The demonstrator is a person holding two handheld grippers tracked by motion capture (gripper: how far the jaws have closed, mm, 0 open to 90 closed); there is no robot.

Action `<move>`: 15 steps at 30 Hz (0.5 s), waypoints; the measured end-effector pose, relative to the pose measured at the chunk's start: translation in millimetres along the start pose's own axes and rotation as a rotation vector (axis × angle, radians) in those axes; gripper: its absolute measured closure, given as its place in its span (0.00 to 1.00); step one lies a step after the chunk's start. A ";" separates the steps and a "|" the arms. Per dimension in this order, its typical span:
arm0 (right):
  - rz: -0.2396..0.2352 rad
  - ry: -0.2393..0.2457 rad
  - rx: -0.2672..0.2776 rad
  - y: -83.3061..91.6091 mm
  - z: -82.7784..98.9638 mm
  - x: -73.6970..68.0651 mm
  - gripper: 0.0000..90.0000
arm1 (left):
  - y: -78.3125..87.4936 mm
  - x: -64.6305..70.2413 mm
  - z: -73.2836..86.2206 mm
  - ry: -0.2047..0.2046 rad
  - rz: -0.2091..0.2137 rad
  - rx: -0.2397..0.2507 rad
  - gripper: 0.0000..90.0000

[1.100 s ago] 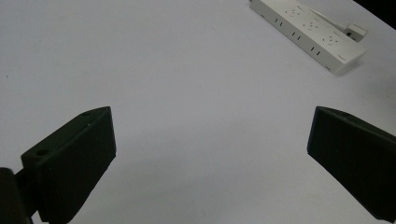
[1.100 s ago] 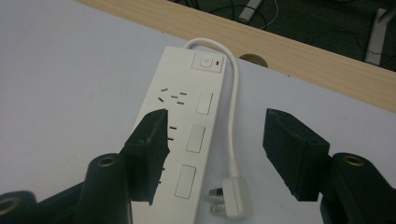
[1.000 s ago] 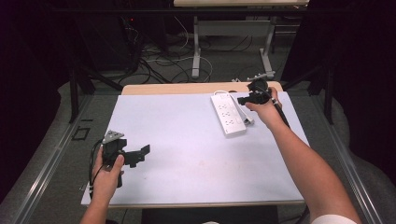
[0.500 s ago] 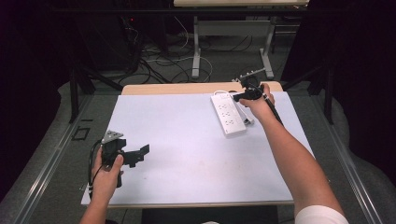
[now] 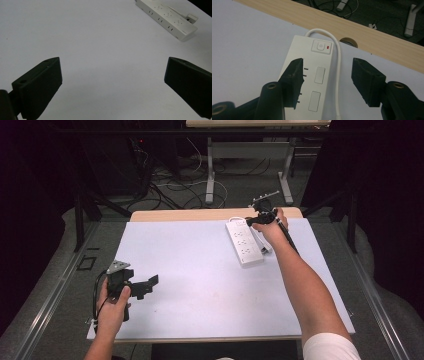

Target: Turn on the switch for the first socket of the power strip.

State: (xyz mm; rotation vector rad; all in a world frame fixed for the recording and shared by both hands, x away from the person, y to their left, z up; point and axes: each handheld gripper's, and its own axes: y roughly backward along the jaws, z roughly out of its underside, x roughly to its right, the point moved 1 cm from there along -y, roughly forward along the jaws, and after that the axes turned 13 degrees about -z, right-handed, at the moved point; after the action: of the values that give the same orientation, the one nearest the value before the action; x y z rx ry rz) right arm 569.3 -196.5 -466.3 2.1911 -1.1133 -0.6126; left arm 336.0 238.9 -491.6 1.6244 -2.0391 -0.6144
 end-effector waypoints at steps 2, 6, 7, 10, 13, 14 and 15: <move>-0.001 -0.009 -0.004 -3.7 0.9 1.1 0.51 | 0.4 -1.0 -0.1 -0.002 -0.001 -0.005 0.02; -0.010 -0.038 -0.004 -9.0 2.1 2.1 0.57 | -0.5 -1.1 0.4 0.002 -0.005 0.001 0.02; -0.010 -0.034 -0.008 -10.4 2.3 2.9 0.57 | -0.3 -1.2 0.5 -0.003 -0.002 -0.007 0.02; -0.025 -0.039 -0.015 -13.9 3.4 4.2 0.60 | -0.8 -1.2 0.8 -0.005 -0.004 -0.008 0.02; -0.030 -0.043 -0.027 -17.5 4.3 4.9 0.64 | -1.1 -1.0 1.0 -0.006 -0.004 -0.009 0.02; -0.037 -0.041 -0.029 -20.1 4.9 5.5 0.66 | -1.1 -1.0 1.0 -0.006 -0.005 -0.009 0.02; -0.040 -0.041 -0.031 -20.6 4.9 5.6 0.67 | -0.9 -1.0 1.0 -0.006 -0.005 -0.009 0.02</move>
State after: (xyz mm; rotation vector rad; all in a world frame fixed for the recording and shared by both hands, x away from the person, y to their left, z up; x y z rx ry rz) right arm 580.6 -193.0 -484.7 2.1881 -1.0758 -0.6909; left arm 336.3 239.8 -492.9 1.6257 -2.0343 -0.6299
